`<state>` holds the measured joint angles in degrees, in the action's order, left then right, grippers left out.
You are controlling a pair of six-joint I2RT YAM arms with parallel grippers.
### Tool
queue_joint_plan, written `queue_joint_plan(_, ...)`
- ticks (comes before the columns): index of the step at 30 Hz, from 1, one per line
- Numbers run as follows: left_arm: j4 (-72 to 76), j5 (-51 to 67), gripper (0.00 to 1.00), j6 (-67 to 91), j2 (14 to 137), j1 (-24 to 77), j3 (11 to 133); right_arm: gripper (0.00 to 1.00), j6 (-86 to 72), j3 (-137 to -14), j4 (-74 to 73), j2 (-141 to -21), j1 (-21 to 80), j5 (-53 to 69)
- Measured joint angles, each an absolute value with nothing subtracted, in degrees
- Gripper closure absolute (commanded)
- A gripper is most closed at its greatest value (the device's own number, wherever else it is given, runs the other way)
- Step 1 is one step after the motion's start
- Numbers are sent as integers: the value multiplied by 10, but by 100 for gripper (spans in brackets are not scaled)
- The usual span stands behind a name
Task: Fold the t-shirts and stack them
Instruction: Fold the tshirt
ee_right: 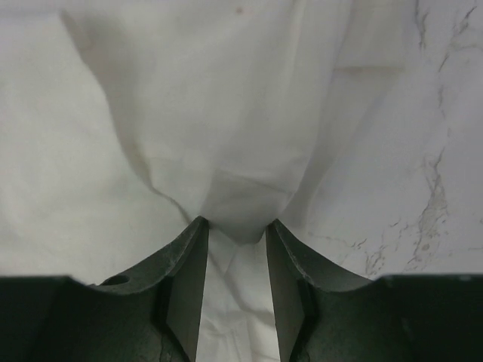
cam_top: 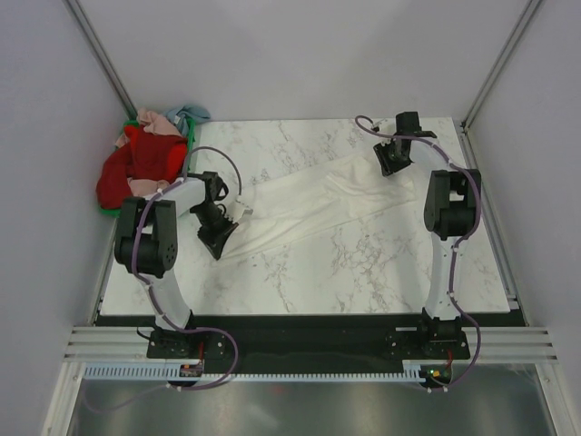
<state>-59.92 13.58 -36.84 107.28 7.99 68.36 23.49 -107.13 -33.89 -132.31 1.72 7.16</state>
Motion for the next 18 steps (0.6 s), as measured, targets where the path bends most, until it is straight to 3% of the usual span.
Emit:
queue_joint_plan(7,-612,143,98,-354,1026,121,652,59,258,-1167,-367,-1379,27,59)
queue_joint_plan(18,-639,168,79,-319,931,166,642,50,300,-1335,-346,-1481,90,11)
